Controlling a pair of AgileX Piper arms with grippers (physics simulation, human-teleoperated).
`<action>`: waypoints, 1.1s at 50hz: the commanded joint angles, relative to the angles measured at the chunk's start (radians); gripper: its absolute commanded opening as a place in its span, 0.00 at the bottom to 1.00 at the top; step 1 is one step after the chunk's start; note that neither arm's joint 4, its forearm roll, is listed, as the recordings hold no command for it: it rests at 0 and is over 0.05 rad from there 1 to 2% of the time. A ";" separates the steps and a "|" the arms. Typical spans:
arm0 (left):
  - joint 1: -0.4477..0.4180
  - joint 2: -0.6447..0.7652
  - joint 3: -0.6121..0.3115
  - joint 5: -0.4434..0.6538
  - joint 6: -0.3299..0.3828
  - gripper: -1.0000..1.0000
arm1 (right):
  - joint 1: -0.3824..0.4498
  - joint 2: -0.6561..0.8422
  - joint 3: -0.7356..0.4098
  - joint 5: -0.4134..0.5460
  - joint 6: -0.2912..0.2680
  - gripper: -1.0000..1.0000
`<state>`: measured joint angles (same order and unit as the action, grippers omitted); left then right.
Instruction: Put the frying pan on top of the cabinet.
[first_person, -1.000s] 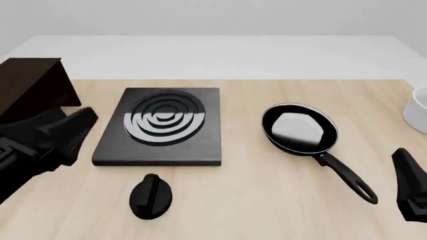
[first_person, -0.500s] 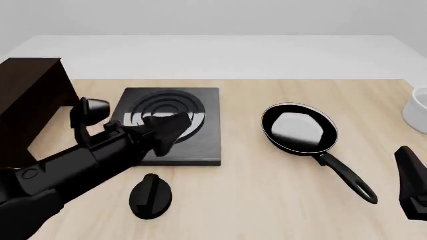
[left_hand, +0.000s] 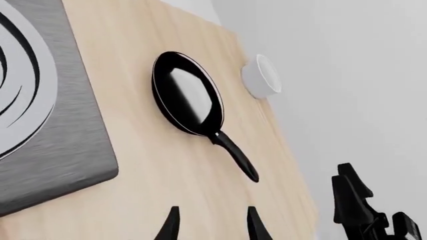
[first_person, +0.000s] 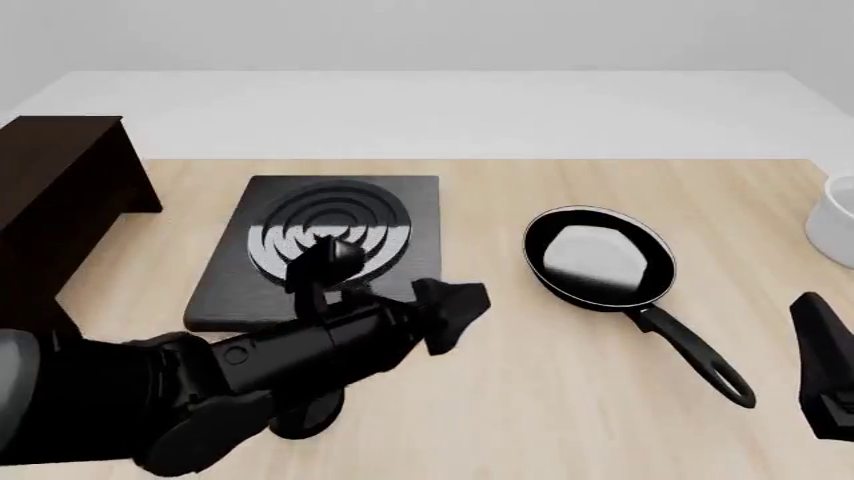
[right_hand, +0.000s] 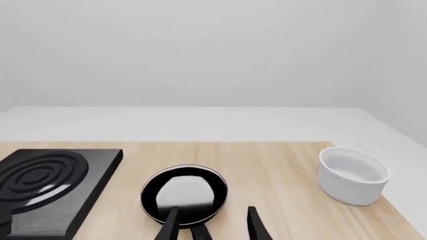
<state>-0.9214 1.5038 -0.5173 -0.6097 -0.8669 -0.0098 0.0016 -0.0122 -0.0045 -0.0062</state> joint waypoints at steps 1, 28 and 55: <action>-0.052 0.165 -0.049 -0.053 -0.085 1.00 | -0.002 0.000 -0.002 0.001 0.003 1.00; -0.127 0.369 -0.150 -0.127 -0.227 1.00 | -0.004 0.000 -0.002 0.000 0.011 1.00; -0.190 0.473 -0.271 -0.135 -0.311 1.00 | -0.001 0.002 0.004 -0.003 0.011 1.00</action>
<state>-1.0958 1.9570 -0.7438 -0.7550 -1.1602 -0.0121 0.0021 -0.0126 -0.0042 0.0011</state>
